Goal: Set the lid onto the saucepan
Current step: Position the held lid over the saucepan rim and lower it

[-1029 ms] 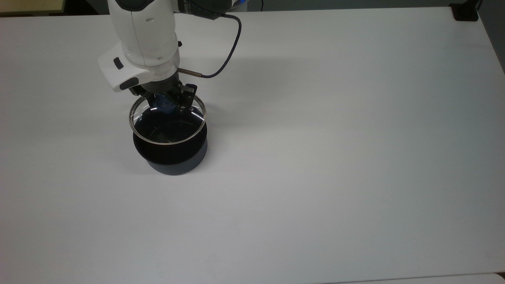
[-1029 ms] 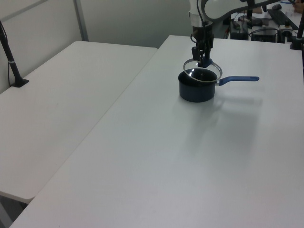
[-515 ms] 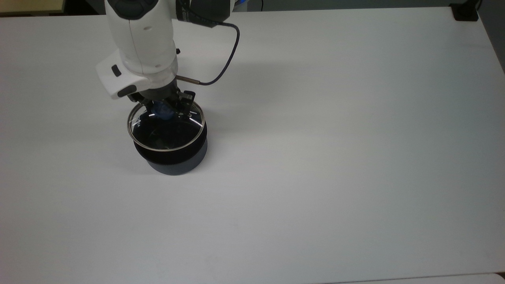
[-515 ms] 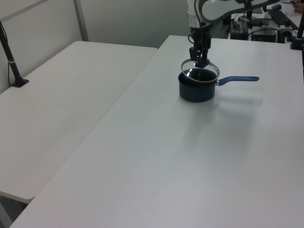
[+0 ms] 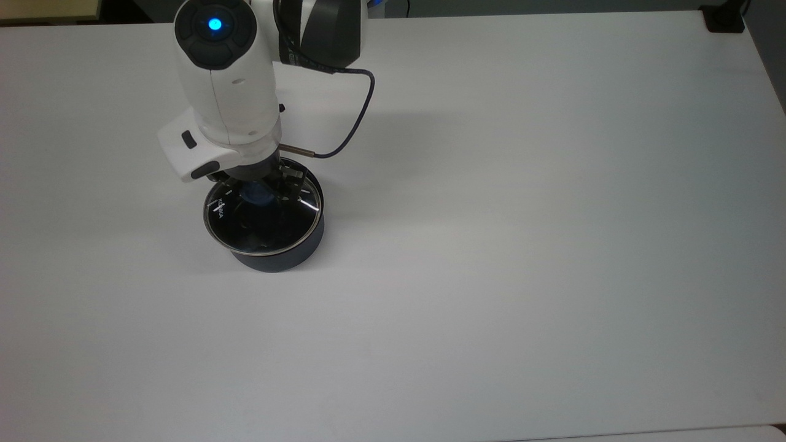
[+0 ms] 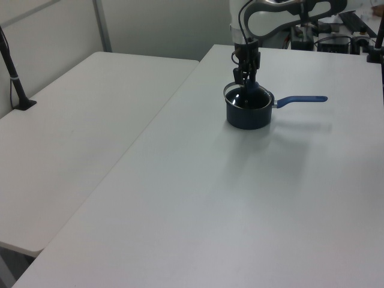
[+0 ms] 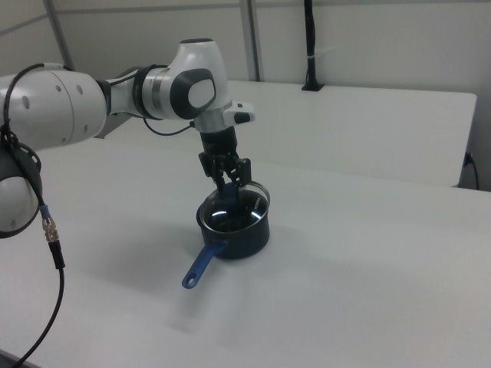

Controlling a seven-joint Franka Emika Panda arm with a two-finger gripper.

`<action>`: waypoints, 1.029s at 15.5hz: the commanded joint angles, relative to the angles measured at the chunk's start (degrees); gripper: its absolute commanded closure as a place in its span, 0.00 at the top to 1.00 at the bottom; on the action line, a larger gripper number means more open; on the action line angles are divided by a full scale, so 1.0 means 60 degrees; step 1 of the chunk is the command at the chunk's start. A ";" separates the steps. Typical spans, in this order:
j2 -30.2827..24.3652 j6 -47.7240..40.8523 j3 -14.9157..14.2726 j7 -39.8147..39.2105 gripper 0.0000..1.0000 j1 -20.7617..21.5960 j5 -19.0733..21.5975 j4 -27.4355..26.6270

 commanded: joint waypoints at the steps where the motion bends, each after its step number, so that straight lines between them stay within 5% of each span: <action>1: 0.0072 -0.0021 -0.0124 0.0036 0.57 0.0138 0.0142 0.0198; 16: -0.0045 -0.0298 -0.0080 0.0036 0.57 0.0123 0.0171 0.0183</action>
